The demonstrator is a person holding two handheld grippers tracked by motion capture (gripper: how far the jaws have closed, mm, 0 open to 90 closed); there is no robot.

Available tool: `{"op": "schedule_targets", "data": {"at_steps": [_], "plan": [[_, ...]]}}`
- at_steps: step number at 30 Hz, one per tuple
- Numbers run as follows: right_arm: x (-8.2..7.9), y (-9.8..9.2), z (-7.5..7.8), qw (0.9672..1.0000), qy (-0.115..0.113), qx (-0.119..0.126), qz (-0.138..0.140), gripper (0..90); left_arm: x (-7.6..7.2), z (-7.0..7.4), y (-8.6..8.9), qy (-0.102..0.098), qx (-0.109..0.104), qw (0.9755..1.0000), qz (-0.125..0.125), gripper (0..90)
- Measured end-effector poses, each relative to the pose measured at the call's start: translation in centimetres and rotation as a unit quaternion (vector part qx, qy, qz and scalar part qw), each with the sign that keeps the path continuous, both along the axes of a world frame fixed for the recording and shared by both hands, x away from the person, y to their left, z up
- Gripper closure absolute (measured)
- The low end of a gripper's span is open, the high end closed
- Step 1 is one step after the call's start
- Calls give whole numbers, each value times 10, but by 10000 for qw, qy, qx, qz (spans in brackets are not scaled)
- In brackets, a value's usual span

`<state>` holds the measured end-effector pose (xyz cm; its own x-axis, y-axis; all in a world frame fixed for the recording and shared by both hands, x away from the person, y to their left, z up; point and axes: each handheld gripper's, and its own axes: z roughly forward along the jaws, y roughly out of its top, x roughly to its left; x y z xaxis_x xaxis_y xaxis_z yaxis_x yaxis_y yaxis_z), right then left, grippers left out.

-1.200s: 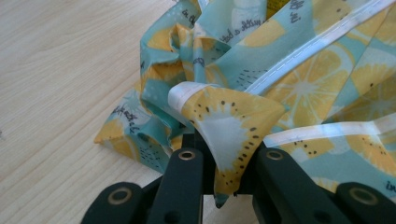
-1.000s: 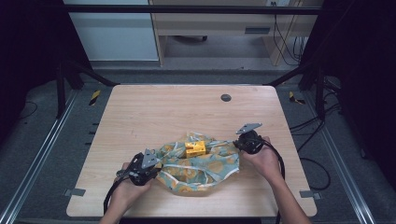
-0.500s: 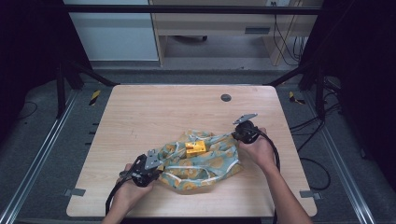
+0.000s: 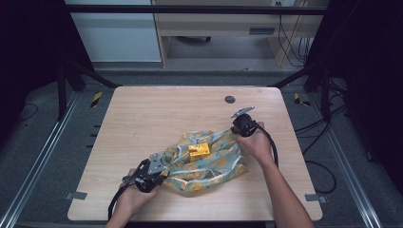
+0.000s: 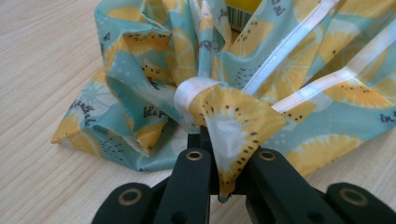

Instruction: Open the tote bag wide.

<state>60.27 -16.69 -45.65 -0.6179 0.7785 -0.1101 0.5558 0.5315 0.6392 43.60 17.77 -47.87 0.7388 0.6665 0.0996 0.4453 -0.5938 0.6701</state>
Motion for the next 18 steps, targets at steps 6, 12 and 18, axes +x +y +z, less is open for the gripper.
{"op": "schedule_targets", "data": {"at_steps": [6, 12, 18], "plan": [[5, 7, 6, 10000, -85, 29, 22, 900, -5, 1, 0, 5, 26, 10000, -68, 884], [1, 6, 4, 9999, -79, 62, 114, 900, -5, 3, 5, -150, -107, 9998, 23, 866], [-7, -3, 21, 9989, -337, 314, 94, 775, -6, 7, 7, -282, -226, 9993, 112, 660]]}}
